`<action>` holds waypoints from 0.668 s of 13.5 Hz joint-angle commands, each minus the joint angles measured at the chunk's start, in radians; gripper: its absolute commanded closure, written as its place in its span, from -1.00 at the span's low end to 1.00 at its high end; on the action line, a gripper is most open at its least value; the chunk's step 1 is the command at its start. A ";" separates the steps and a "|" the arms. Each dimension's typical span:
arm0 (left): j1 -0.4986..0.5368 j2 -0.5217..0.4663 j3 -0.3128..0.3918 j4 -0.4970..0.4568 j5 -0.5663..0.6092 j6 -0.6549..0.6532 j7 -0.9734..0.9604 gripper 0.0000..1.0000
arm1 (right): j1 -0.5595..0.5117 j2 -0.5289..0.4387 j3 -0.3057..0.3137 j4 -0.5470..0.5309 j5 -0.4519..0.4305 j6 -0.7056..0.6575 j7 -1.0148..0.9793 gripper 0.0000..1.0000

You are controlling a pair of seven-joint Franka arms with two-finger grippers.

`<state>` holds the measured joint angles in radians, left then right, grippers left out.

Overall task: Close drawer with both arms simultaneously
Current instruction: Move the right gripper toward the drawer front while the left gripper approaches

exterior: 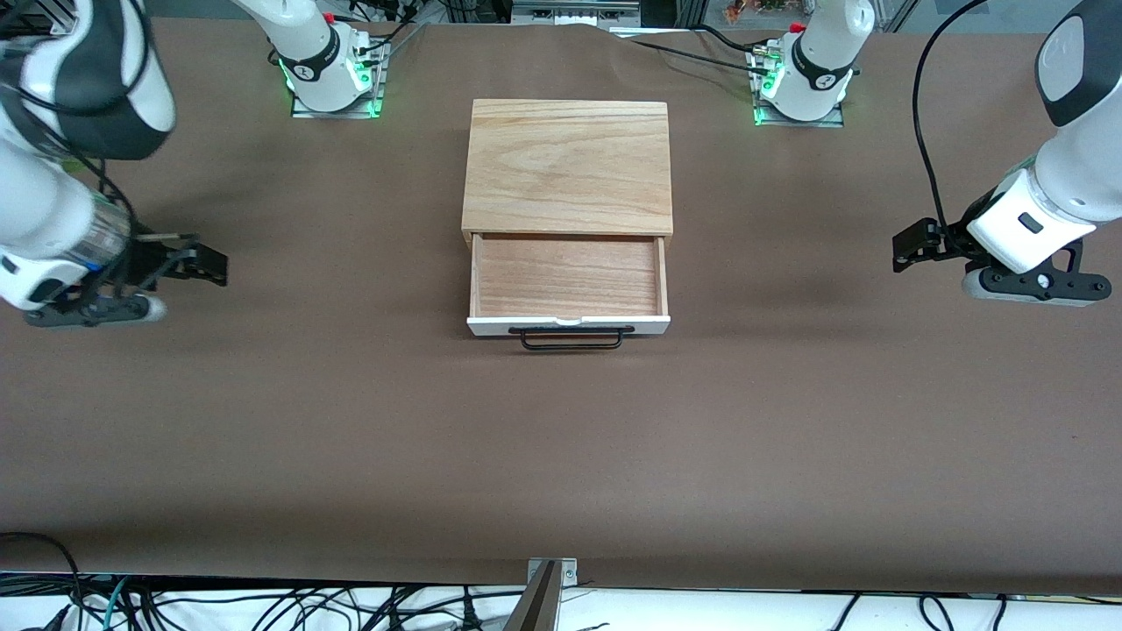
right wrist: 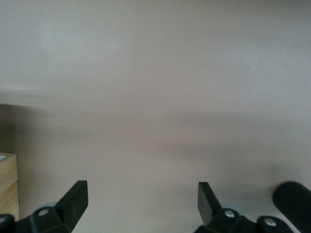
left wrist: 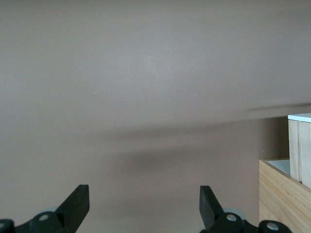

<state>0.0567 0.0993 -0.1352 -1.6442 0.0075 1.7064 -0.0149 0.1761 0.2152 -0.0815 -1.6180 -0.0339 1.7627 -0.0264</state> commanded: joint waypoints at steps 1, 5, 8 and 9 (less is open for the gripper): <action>-0.009 -0.009 -0.012 0.000 0.008 0.010 -0.008 -1.00 | 0.048 0.042 -0.001 0.007 0.014 0.056 0.019 -1.00; -0.053 0.083 -0.057 0.026 -0.104 0.051 -0.010 -1.00 | 0.086 0.124 -0.001 0.038 0.122 0.105 0.025 -1.00; -0.119 0.204 -0.057 0.096 -0.139 0.136 -0.023 -1.00 | 0.132 0.183 -0.001 0.082 0.154 0.138 0.028 -1.00; -0.130 0.233 -0.057 0.099 -0.138 0.169 -0.051 -1.00 | 0.144 0.202 -0.001 0.089 0.155 0.161 0.028 -1.00</action>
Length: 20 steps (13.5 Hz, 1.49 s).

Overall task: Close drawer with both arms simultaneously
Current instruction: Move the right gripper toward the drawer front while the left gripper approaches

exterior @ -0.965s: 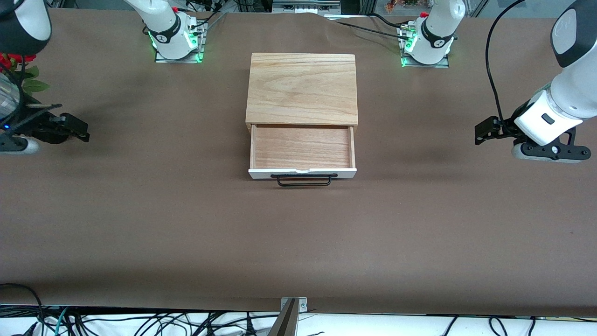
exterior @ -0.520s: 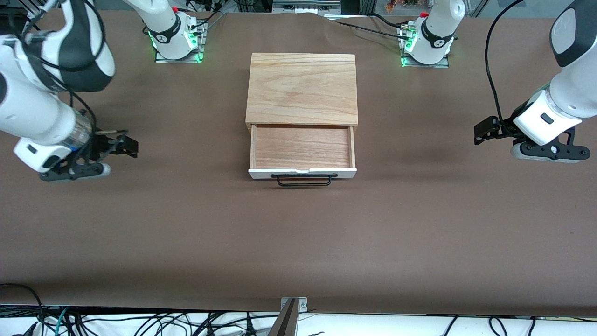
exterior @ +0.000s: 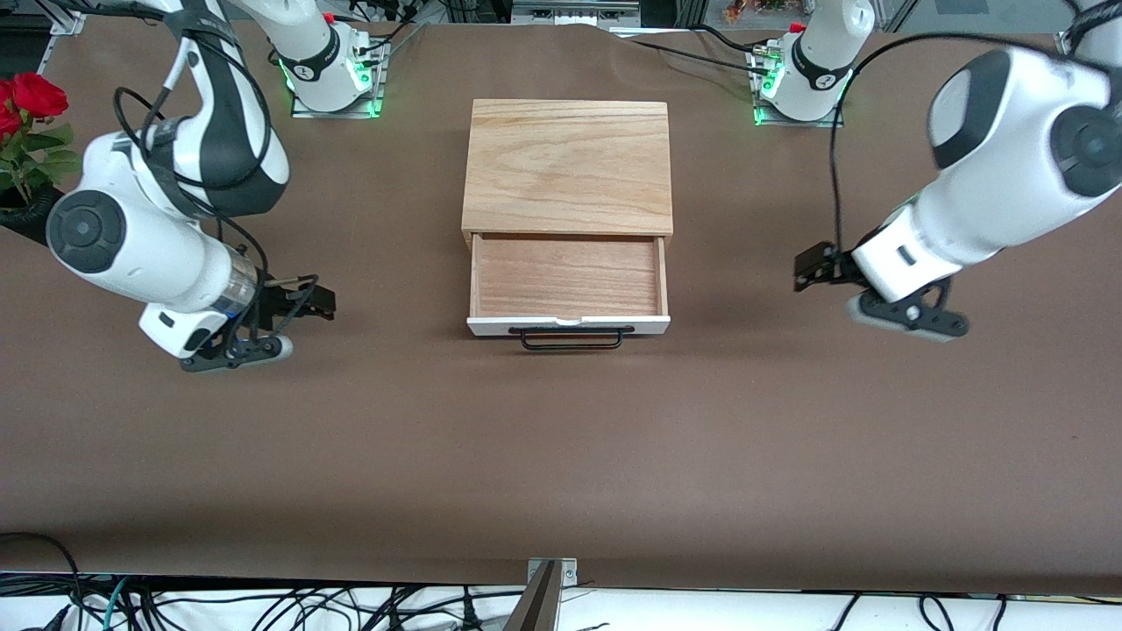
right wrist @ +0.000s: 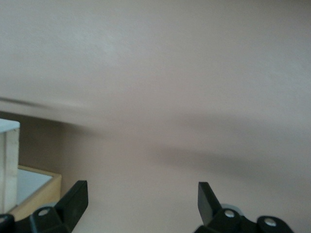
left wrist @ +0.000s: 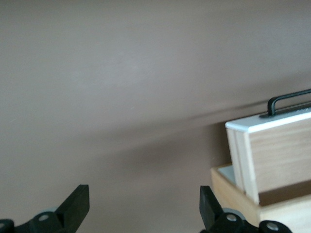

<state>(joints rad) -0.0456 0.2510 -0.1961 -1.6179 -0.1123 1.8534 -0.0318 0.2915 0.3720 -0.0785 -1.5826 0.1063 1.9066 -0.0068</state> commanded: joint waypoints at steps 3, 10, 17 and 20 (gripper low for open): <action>-0.100 0.167 0.004 0.073 -0.020 0.180 -0.184 -1.00 | 0.073 0.093 0.000 0.052 0.082 0.146 0.008 -1.00; -0.192 0.323 0.003 0.073 -0.179 0.420 -0.232 -1.00 | 0.147 0.202 0.003 0.108 0.228 0.295 0.005 -1.00; -0.255 0.367 0.003 0.073 -0.182 0.423 -0.237 -1.00 | 0.222 0.283 0.003 0.156 0.306 0.376 -0.007 -1.00; -0.257 0.369 0.003 0.073 -0.175 0.422 -0.237 -1.00 | 0.222 0.289 0.020 0.153 0.305 0.364 -0.013 -1.00</action>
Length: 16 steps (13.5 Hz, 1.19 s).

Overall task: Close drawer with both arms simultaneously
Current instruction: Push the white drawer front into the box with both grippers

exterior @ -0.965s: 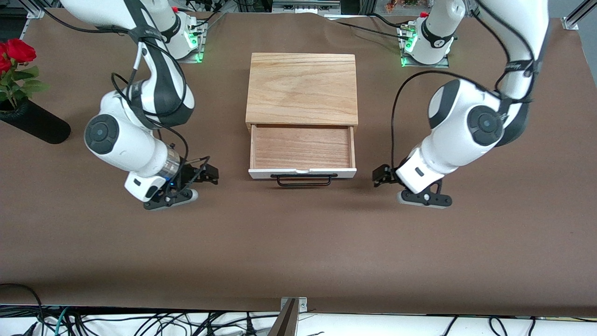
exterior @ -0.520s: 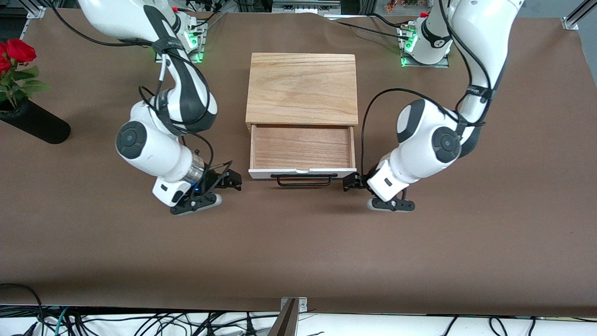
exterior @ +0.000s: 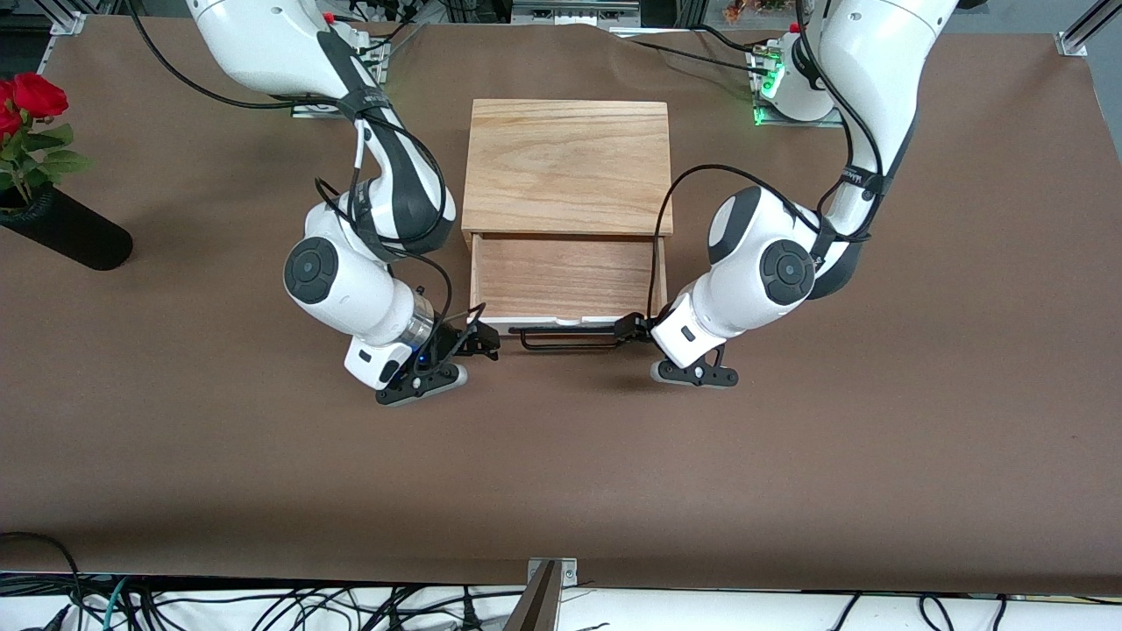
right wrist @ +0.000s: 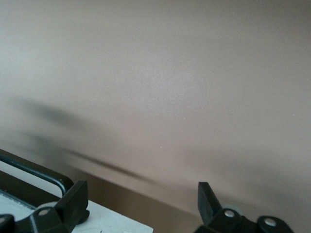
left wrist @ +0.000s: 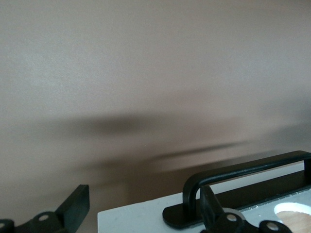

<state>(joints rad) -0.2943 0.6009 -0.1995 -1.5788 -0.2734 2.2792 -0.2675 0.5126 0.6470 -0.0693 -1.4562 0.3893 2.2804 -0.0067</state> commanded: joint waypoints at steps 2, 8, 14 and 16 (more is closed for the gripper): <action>-0.009 0.019 0.006 0.033 -0.020 -0.006 -0.001 -1.00 | 0.003 0.016 0.022 0.022 0.023 -0.018 -0.013 -1.00; -0.023 0.017 0.006 0.020 -0.021 -0.020 -0.006 -1.00 | 0.009 0.016 0.031 0.019 0.025 -0.088 -0.012 -1.00; -0.028 0.010 0.006 0.020 -0.017 -0.098 -0.024 -1.00 | 0.026 0.020 0.032 0.017 0.025 -0.124 -0.006 -1.00; -0.028 0.010 0.006 0.020 -0.015 -0.131 -0.024 -1.00 | 0.035 0.022 0.033 0.016 0.023 -0.124 -0.004 -1.00</action>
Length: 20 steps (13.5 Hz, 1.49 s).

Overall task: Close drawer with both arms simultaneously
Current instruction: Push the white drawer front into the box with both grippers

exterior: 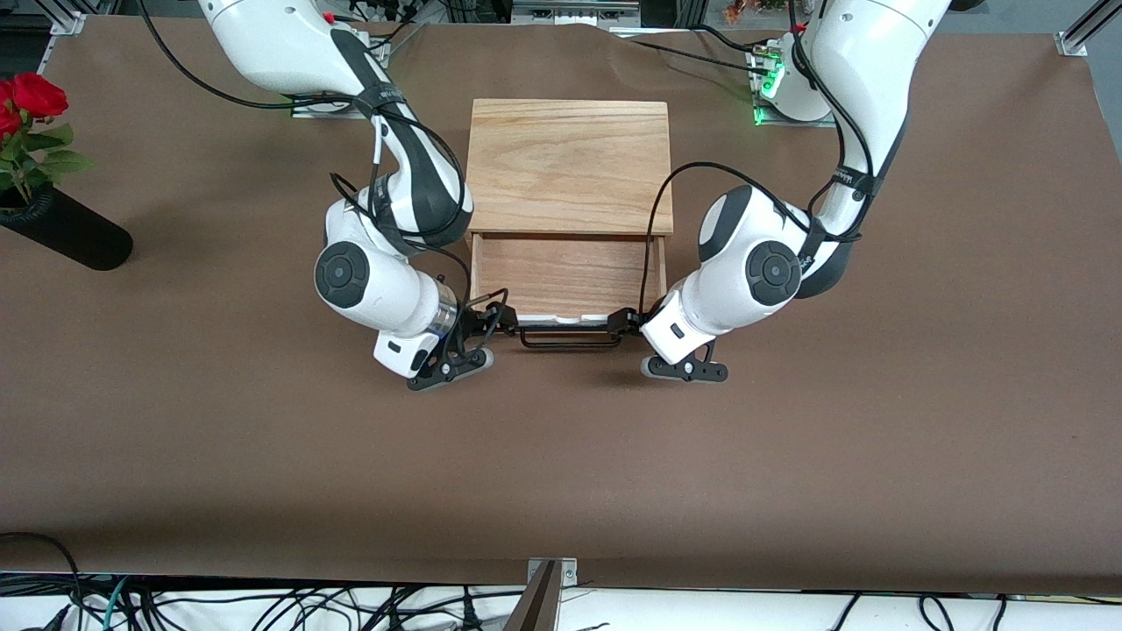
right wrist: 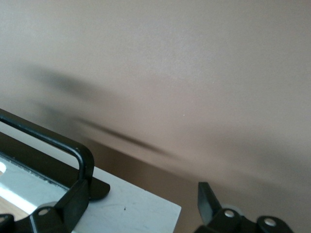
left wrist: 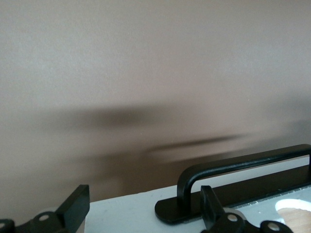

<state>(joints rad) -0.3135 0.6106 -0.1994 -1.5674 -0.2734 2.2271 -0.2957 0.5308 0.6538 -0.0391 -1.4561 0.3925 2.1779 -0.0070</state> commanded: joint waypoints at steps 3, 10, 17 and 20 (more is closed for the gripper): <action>-0.009 -0.002 0.006 0.012 -0.012 -0.147 0.004 -1.00 | 0.021 0.017 0.002 0.003 0.020 -0.021 -0.004 -1.00; -0.045 -0.003 -0.008 0.015 -0.012 -0.262 0.003 -1.00 | 0.024 0.010 0.005 -0.010 0.020 -0.127 -0.004 -1.00; -0.052 -0.005 -0.025 0.020 -0.021 -0.440 0.009 -1.00 | 0.024 0.004 0.005 -0.009 0.020 -0.196 0.001 -1.00; -0.050 -0.014 -0.029 0.020 -0.023 -0.472 0.007 -1.00 | 0.028 0.004 0.005 -0.012 0.020 -0.208 0.001 -1.00</action>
<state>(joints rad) -0.3585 0.6129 -0.2305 -1.5340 -0.2734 1.7912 -0.3053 0.5542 0.6629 -0.0344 -1.4632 0.3987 1.9882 -0.0066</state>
